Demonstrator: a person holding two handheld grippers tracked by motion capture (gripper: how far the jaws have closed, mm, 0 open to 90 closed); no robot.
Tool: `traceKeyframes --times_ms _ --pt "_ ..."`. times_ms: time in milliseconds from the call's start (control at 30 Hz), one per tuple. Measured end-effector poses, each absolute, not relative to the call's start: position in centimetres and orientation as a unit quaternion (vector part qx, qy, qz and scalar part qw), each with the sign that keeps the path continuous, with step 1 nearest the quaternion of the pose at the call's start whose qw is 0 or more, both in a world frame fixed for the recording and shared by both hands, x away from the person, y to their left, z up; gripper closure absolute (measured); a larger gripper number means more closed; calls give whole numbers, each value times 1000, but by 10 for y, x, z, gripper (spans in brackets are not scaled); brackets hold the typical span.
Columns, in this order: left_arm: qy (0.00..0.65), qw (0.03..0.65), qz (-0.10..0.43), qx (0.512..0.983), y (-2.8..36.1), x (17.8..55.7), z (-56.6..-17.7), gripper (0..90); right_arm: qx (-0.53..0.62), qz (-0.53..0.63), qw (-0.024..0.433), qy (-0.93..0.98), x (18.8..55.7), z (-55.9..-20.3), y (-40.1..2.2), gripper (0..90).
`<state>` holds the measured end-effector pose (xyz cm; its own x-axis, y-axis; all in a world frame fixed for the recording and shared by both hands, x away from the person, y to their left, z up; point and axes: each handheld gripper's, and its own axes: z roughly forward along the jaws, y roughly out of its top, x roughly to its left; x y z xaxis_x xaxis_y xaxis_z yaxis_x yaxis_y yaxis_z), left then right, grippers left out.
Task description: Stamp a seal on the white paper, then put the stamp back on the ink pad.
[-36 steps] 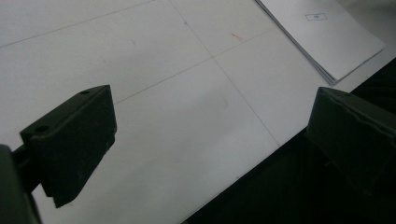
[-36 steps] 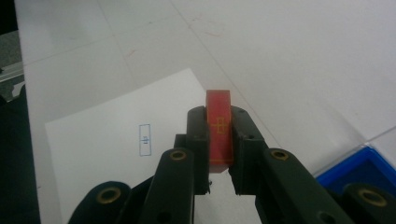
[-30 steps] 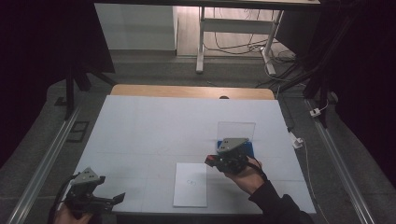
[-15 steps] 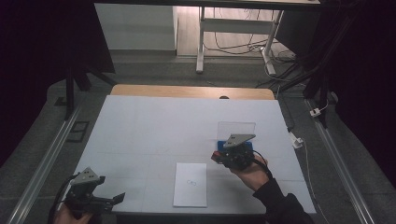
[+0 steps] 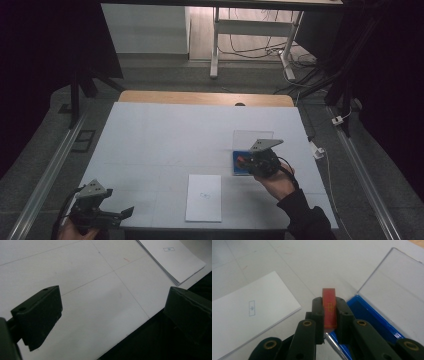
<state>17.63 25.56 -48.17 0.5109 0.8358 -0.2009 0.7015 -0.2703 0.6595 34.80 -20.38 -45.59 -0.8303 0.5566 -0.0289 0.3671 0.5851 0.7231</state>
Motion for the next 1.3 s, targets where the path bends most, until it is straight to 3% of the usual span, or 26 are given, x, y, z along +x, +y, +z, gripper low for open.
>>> traceKeyframes --times_ms 1300 --pt "484 360 93 792 255 176 -482 18 330 336 150 870 378 -470 -237 804"
